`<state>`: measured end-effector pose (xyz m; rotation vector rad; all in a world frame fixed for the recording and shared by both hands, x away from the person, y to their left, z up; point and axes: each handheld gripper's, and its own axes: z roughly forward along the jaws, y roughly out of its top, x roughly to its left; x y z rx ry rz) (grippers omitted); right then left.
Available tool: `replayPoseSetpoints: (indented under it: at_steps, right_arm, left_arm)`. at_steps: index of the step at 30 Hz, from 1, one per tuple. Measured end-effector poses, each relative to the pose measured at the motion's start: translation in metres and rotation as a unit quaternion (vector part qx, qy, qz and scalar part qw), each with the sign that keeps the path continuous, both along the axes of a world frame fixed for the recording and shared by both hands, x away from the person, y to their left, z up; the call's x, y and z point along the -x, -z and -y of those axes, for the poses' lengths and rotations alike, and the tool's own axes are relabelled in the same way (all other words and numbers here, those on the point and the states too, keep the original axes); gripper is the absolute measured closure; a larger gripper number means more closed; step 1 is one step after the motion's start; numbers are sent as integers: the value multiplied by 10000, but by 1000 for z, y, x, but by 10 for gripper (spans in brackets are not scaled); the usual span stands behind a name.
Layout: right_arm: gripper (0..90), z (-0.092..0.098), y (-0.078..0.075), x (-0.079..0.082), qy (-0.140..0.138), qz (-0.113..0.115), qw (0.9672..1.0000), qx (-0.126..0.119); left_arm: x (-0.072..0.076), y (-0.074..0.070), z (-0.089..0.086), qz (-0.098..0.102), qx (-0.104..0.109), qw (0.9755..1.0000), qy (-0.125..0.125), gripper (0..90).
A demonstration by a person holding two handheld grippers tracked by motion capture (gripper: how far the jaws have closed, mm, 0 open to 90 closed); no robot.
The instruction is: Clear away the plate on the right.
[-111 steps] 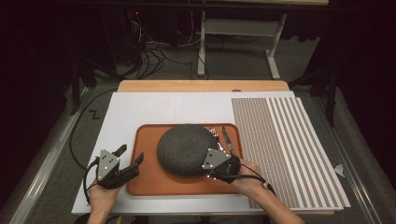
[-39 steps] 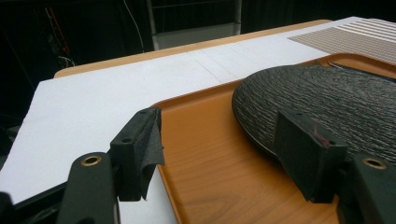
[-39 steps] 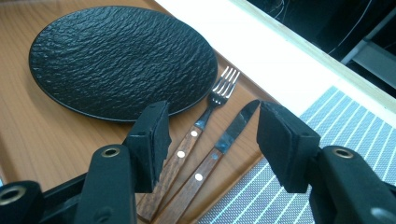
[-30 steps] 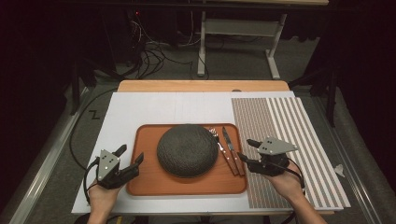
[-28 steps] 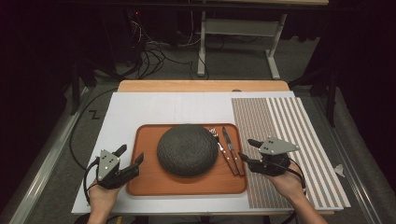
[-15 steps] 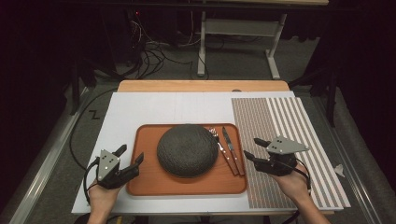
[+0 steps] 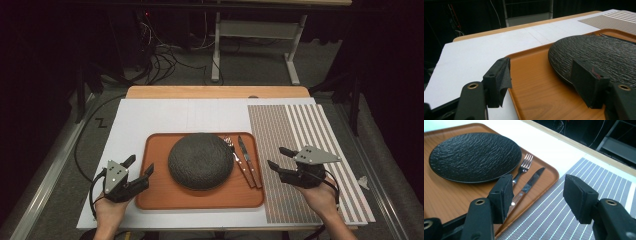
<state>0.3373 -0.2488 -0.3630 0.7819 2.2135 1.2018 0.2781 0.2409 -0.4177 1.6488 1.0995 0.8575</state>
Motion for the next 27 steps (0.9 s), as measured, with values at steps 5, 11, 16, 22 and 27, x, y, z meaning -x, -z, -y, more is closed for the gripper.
replayPoseSetpoints:
  at_steps: [5, 11, 16, 22, 27]
  right_arm:
    - [423, 6, -1, 0, 59, 9, 10000, -75]
    - [416, 12, -2, 1, 135, 12, 9998, -156]
    - [411, 18, -3, 1, 194, 15, 9995, -241]
    - [393, 28, -2, 2, 300, 17, 9989, -359]
    - [393, 34, 1, 3, 353, -33, 9985, -408]
  left_arm:
    - [0, 0, 0, -1, 3, 10000, -1, 331]
    - [0, 0, 0, -4, 1, 10000, 1, 330]
    - [0, 0, 0, -6, 3, 10000, 2, 330]
    - [-1, 0, 1, -26, -5, 10000, 3, 330]
    - [-1, 0, 1, -31, -8, 10000, 3, 330]
